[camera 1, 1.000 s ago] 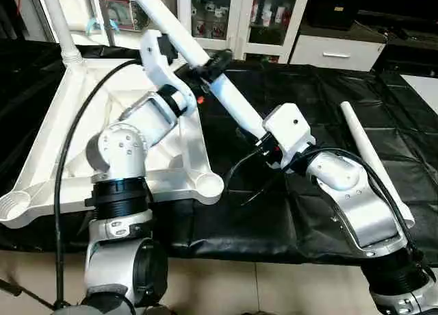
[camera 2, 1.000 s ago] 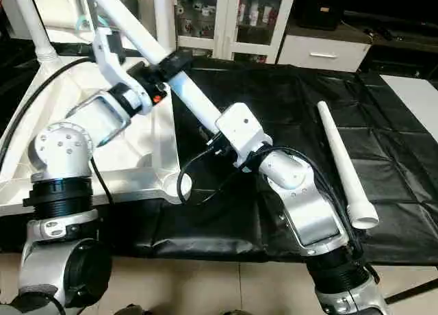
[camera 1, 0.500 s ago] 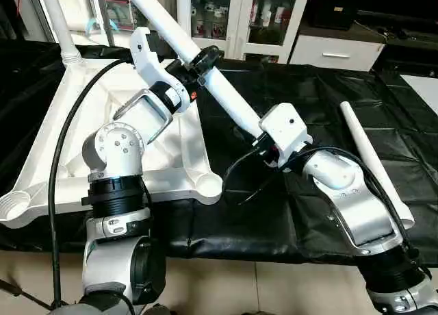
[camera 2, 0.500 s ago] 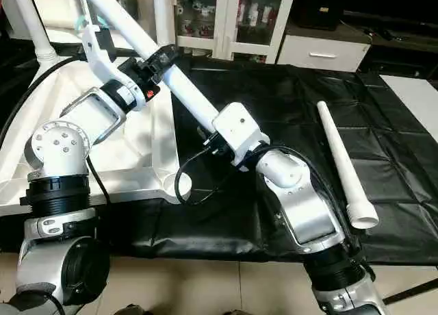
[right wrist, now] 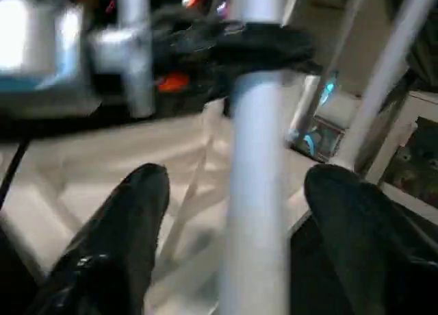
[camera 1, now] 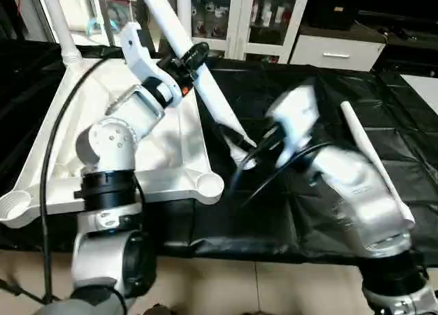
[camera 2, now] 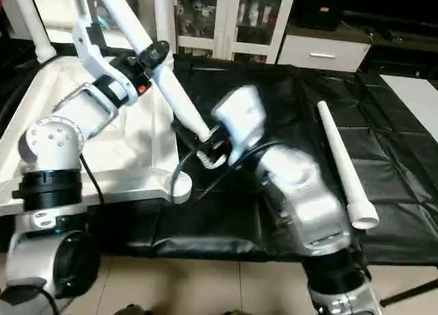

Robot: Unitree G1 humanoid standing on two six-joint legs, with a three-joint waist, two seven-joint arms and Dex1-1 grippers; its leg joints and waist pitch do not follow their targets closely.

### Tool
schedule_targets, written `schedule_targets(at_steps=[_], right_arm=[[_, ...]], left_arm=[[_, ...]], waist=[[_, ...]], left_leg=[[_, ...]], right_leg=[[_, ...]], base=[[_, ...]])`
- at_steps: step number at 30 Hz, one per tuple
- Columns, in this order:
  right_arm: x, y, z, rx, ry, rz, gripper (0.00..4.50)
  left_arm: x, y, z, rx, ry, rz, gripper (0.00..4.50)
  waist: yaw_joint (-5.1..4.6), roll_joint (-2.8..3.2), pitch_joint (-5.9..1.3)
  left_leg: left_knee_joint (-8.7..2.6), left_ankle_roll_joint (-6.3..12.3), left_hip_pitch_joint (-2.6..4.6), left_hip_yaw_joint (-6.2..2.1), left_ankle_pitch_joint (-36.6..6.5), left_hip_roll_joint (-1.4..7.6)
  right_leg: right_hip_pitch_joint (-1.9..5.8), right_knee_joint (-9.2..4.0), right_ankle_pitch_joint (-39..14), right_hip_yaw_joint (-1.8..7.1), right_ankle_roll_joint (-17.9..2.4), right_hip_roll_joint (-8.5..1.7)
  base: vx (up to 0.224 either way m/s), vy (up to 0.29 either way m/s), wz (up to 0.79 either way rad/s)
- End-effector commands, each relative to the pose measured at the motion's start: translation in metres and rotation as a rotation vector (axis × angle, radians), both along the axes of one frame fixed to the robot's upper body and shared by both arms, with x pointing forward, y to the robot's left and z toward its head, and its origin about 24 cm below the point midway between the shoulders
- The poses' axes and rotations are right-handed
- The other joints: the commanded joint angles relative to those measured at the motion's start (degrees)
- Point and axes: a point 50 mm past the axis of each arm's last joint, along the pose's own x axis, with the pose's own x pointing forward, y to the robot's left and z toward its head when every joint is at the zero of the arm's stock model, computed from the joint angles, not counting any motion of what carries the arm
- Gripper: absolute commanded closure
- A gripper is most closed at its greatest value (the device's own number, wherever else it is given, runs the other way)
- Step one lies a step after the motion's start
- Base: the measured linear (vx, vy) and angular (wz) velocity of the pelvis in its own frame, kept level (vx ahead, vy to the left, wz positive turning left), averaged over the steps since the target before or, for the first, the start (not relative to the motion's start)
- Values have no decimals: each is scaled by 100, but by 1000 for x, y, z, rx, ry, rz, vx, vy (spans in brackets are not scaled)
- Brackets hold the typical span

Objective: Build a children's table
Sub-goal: Pick table leg

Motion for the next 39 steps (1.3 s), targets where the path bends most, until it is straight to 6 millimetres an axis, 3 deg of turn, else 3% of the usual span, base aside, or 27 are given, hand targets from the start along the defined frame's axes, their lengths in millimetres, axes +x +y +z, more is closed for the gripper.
schedule_targets(at_steps=[1,2,4,6,8,12,13,17,20,23,27,28,31,39], right_arm=[[10,-23,13,80,26,-92,65],[18,-43,13,85,88,-145,57],[20,-56,10,57,146,-146,47],[17,-71,4,0,223,-103,22],[12,-77,2,-11,268,-41,10],[-5,-81,13,170,405,203,0],[-6,-81,14,178,411,216,0],[-13,-81,19,213,441,322,0],[-16,-73,11,107,447,345,0],[-17,-66,3,18,459,347,0],[-16,-60,-2,-44,481,365,0],[-15,-58,-3,-61,490,378,0],[-16,-54,-7,-103,495,424,0],[-21,-41,-21,-227,475,495,0]], left_arm=[[-4,-12,17,12,-74,-104,275],[-9,-15,24,2,-112,-190,275],[-11,-16,27,3,-131,-232,275],[-14,-18,30,11,-150,-288,275],[-15,-20,31,26,-162,-318,275],[-20,-24,31,67,-183,-394,275],[-20,-24,31,68,-184,-398,275],[-24,-25,30,77,-192,-442,275],[-30,-29,27,116,-222,-511,275],[-38,-34,25,171,-267,-592,275],[-51,-43,24,263,-344,-712,275],[-55,-47,24,293,-365,-753,275],[-58,-52,23,326,-380,-792,275],[-59,-55,21,346,-392,-829,275]], waist=[[16,76,-429],[22,56,-415],[57,82,-413],[112,36,-411],[134,-31,-425],[149,-95,-428],[172,-67,-431],[173,-69,-417],[185,-68,-412],[190,-59,-415],[199,-77,-409],[210,-127,-406],[230,-105,-397],[238,-130,-405]], left_leg=[[-433,42,129,-84,-1117,238],[-425,-20,145,-66,-1167,238],[-416,-75,168,-59,-1185,229],[-410,-56,156,-47,-1114,227],[-396,52,99,-45,-939,217],[-365,271,95,-46,-761,235],[-353,297,110,-46,-786,241],[-370,124,96,-51,-848,249],[-389,-8,103,-61,-900,263],[-400,-75,103,-66,-847,273],[-408,-101,101,-54,-876,273],[-401,-91,104,-48,-903,275],[-406,-120,95,-53,-930,279],[-403,-163,99,-59,-936,279]], right_leg=[[340,-333,-936,233,-1160,-261],[317,-349,-1028,237,-1127,-254],[313,-346,-1078,236,-1128,-245],[337,-343,-983,241,-1118,-247],[397,-339,-923,241,-1100,-280],[376,-345,-1117,226,-1131,-302],[367,-350,-1241,230,-1140,-316],[343,-384,-1549,211,-1029,-317],[333,-397,-1740,211,-896,-318],[321,-369,-1601,226,-887,-324],[317,-366,-1623,237,-885,-322],[314,-380,-1653,237,-890,-333],[316,-365,-1740,245,-847,-340],[319,-355,-1650,243,-851,-331]], base=[[0,0,0],[0,0,0],[0,0,0],[0,0,0],[0,0,0],[0,0,0],[0,0,0],[0,0,0],[0,0,0],[0,0,0],[0,0,0],[0,0,0],[0,0,0],[0,0,0]])
